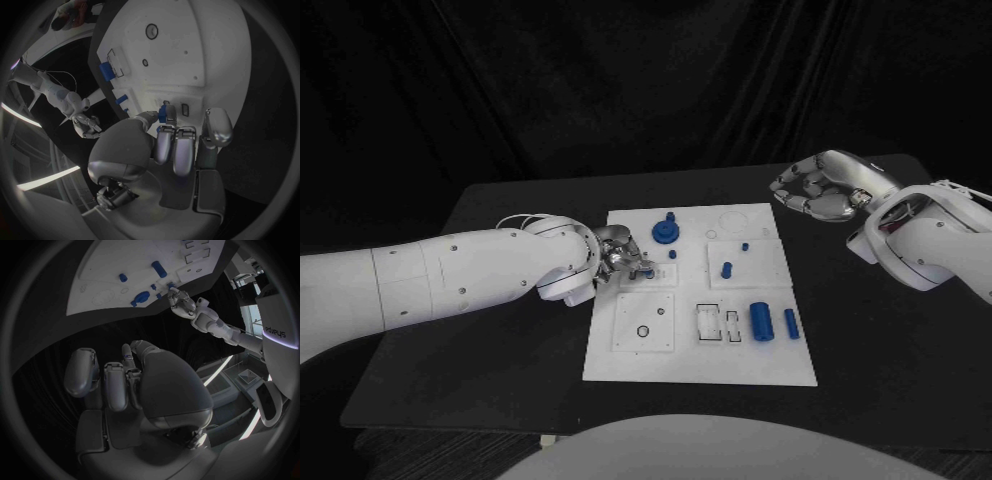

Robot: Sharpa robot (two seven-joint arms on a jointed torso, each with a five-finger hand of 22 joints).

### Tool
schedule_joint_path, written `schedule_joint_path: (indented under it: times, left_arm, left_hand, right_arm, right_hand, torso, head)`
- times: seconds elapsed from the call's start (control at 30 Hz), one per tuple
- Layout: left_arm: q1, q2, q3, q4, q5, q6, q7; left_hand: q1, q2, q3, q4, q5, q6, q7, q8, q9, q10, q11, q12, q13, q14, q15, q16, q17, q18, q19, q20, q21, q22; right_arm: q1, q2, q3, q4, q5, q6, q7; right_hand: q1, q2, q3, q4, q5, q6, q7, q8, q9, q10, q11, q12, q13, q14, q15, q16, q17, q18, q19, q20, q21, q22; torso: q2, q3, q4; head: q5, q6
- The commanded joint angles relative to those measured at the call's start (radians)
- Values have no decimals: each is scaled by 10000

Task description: Assemble the parts on the task board

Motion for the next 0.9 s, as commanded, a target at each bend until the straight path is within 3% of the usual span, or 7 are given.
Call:
schedule_joint_path:
  times: [0.03,0.47,0.63,0.9]
  left_arm:
    - [-15,-82,5,157,-338,-1041,452]
    - [-66,-216,2,410,-618,-1449,516]
    - [-134,-158,1,376,-627,-1214,103]
    - [-317,-86,1,317,-630,-1127,-179]
  left_hand:
    - [-36,-108,49,19,-84,-27,-58,47,5,25,-57,-24,1817,467,-50,-43,1839,37,41,-9,52,1467]
    - [-41,-83,134,71,-226,-84,-48,21,-12,-44,-46,-96,1764,414,-37,-69,1767,53,-25,-2,-23,1441]
    - [-63,-50,246,170,-690,-140,-2,-7,-47,-81,-8,-128,1739,364,-8,-91,1702,52,-50,18,-28,1438]
    - [-86,-37,268,213,-859,-126,3,-9,-63,-73,0,-119,1743,369,-1,-89,1708,46,-31,26,2,1446]
  right_arm:
    - [-24,-29,9,10,-14,9,-182]
    - [-72,-1,9,-25,-14,11,-171]
    - [-113,-7,9,-35,-14,4,-157]
    - [-145,-40,9,-26,-14,-20,-139]
  right_hand:
    - [40,2,57,-29,33,-46,5,-33,-7,657,33,-37,1968,533,85,-64,237,76,-73,30,-22,1439]
    - [39,-2,60,-37,34,-47,3,-33,-7,654,31,-39,1963,531,84,-72,225,78,-76,30,-35,1436]
    - [39,-2,60,-37,34,-47,3,-33,-7,654,31,-39,1963,531,84,-72,225,78,-76,30,-35,1436]
    - [42,-3,67,-46,39,-49,1,-34,-7,641,29,-48,1942,525,83,-88,200,85,-87,29,-69,1426]
  torso:
    - [-1,0,-1]
    - [-2,3,5]
    - [-9,6,4]
    - [-15,9,-14]
  head:
    - [18,2]
    - [34,2]
    - [55,2]
    - [36,2]
